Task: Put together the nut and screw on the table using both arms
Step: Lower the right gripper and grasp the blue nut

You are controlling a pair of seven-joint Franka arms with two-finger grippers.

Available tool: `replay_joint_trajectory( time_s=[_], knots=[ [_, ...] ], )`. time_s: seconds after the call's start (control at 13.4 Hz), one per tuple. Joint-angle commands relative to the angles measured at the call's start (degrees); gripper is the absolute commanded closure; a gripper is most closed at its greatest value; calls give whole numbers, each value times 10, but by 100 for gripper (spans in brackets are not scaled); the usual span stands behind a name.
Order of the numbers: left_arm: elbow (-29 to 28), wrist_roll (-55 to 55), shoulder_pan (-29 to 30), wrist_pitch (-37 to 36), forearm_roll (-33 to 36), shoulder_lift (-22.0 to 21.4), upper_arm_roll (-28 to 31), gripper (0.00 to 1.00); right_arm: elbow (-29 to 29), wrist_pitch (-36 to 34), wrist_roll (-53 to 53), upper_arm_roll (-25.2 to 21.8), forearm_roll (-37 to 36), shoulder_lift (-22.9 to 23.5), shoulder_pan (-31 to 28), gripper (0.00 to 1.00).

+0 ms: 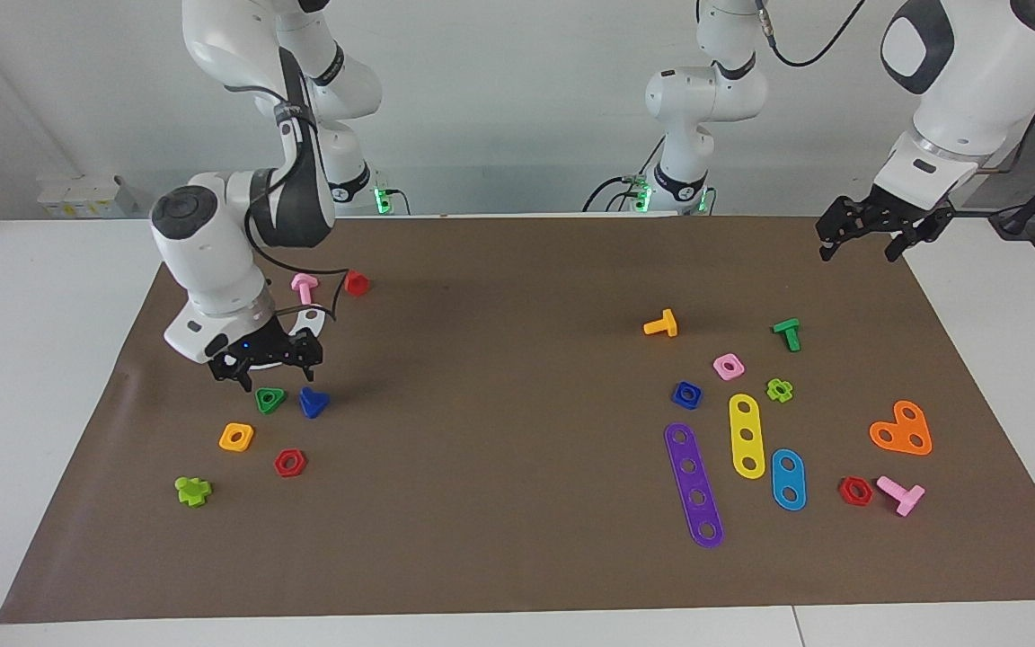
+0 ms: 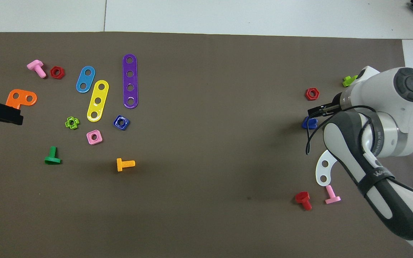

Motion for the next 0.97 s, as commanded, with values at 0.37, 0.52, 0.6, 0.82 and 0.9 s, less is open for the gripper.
replay_joint_trajectory(
  time_s=[0.37,0.52,0.6,0.82,0.9],
  knots=[
    [-21,2,4,11,1,-18,-3,0,-51,79,-16,1,11,19,11,23],
    [-21,2,4,11,1,-18,-2,0,-51,80,-16,1,11,29,11,33],
    [-21,2,4,11,1,-18,-2,0,-50,80,-17,1,11,29,11,39],
    [-21,2,4,11,1,-18,-2,0,-52,78,-18,1,11,29,10,49],
    [-21,2,4,11,1,-18,-2,0,-52,74,-18,1,11,29,10,49]
  ],
)
